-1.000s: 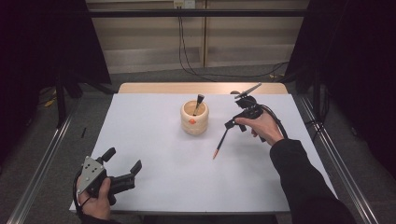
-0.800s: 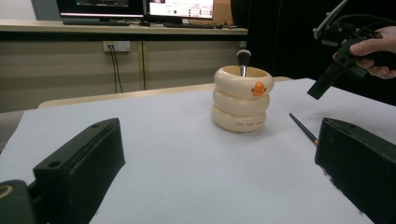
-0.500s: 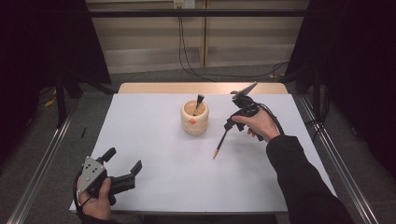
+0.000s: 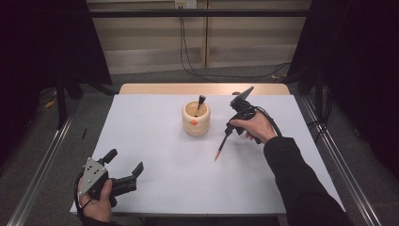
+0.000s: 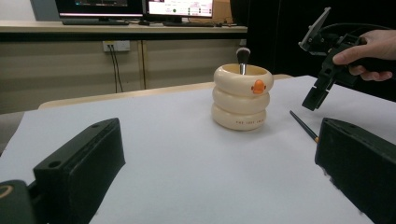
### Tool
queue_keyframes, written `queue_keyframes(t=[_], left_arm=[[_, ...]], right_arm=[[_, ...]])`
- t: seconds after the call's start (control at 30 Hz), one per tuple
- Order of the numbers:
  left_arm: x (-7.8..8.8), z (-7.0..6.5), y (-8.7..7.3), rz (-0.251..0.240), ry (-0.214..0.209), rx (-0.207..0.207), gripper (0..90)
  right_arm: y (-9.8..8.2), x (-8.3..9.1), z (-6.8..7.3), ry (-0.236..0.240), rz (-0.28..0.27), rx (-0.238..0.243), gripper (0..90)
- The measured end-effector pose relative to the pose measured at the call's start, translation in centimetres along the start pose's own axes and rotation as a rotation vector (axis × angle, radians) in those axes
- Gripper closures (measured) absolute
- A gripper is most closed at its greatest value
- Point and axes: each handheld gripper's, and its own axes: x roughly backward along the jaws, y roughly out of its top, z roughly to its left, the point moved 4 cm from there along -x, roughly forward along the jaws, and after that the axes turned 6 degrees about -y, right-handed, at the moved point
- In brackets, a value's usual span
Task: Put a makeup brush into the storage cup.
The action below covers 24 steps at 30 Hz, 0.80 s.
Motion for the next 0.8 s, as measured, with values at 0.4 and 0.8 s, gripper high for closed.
queue_keyframes(t=[0.4,0.8], left_arm=[[0.0,0.1,-0.1,0.007,0.003,-0.003,1.3],[0.0,0.0,-0.1,0.007,0.002,-0.001,1.4]], right_arm=[[0.6,-0.9,0.2,-0.029,0.021,-0.025,47.3],[0.7,-2.0,0.9,-0.059,0.041,-0.015,48.7]])
